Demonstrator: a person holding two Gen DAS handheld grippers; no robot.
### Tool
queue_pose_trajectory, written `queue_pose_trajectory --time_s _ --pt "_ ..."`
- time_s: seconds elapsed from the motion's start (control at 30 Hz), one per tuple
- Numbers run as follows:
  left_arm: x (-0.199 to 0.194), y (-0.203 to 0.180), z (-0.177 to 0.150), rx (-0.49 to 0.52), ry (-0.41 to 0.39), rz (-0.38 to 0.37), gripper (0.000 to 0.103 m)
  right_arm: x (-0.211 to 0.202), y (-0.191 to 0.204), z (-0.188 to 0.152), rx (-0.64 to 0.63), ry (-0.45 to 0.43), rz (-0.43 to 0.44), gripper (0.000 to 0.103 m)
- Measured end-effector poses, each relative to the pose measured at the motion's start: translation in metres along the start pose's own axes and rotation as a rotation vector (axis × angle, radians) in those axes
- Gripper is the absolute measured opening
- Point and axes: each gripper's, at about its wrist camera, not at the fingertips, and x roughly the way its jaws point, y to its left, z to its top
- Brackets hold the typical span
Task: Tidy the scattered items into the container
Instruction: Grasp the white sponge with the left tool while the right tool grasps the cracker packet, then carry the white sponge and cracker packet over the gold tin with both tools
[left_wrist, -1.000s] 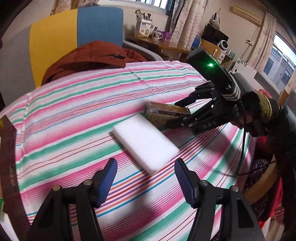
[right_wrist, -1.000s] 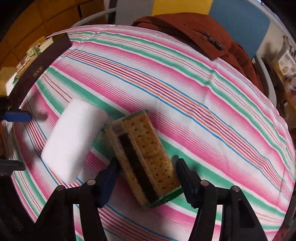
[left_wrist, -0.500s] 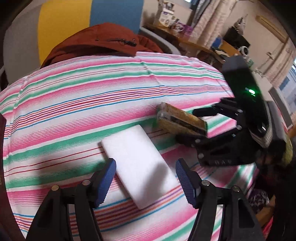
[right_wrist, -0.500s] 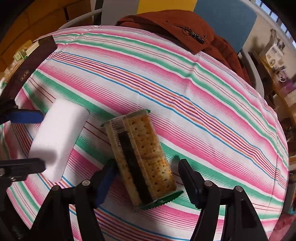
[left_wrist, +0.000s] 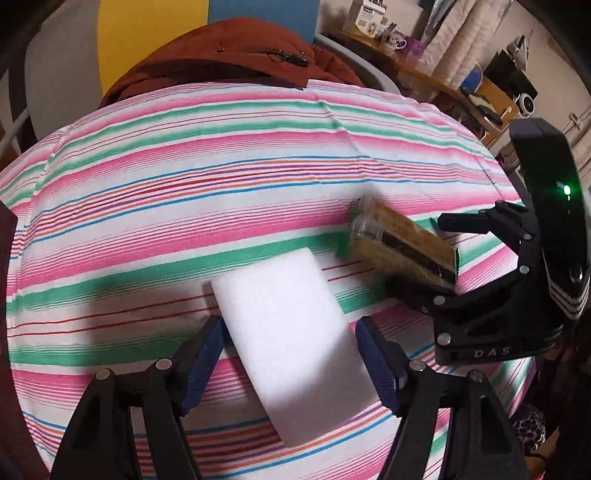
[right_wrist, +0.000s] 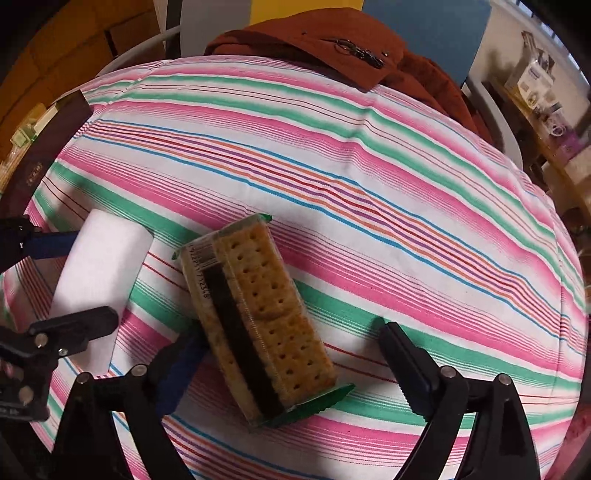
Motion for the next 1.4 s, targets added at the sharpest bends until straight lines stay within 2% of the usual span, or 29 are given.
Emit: queue_pose_trajectory --time_s 0.1,0.17,0.23,0.3,0.43,0.67,0.77,0.83,1.07,1.17,1.23,1.4 --pt "0.0 0.0 -0.003 -0.003 -0.011 0.002 0.074 -0.003 0.004 0.0 -0.031 -0.014 -0.025 0.095" --pt "0.0 0.002 -0.005 -0.021 -0.019 -0.008 0.076 -0.006 0.007 0.0 -0.056 -0.028 -0.012 0.086" --pt "0.0 0.002 -0.005 -0.022 -0.023 -0.01 0.078 -0.009 0.012 -0.001 -0.068 -0.034 0.028 0.066" --pt "0.001 -0.001 -0.008 0.006 -0.035 -0.011 0.082 -0.012 0.012 -0.003 -0.071 -0.034 0.055 0.061" --pt "0.004 -0.009 -0.011 0.073 -0.043 0.026 0.082 -0.013 0.013 -0.007 -0.056 -0.035 0.068 0.061" --pt "0.001 -0.006 -0.015 0.095 -0.086 0.02 0.076 -0.012 0.014 -0.013 -0.001 -0.043 0.085 0.064" --pt "-0.003 -0.004 -0.019 0.114 -0.101 0.015 0.072 -0.001 0.011 -0.003 0.027 -0.048 0.101 0.073" --pt "-0.005 -0.002 -0.022 0.13 -0.109 0.007 0.071 0.004 0.019 0.003 -0.005 -0.024 0.079 0.081" --pt "-0.016 0.014 -0.034 0.159 -0.108 -0.04 0.069 0.004 0.022 0.004 0.006 -0.024 0.068 0.084" --pt "-0.021 0.021 -0.04 0.196 -0.097 -0.051 0.069 0.0 0.025 0.002 0.006 -0.04 0.066 0.073" --pt "-0.024 0.029 -0.044 0.206 -0.103 -0.043 0.069 -0.004 0.028 0.002 0.016 -0.058 0.069 0.054" --pt "-0.034 0.046 -0.056 0.203 -0.13 -0.051 0.069 -0.009 0.032 -0.001 0.051 -0.071 0.044 0.051"
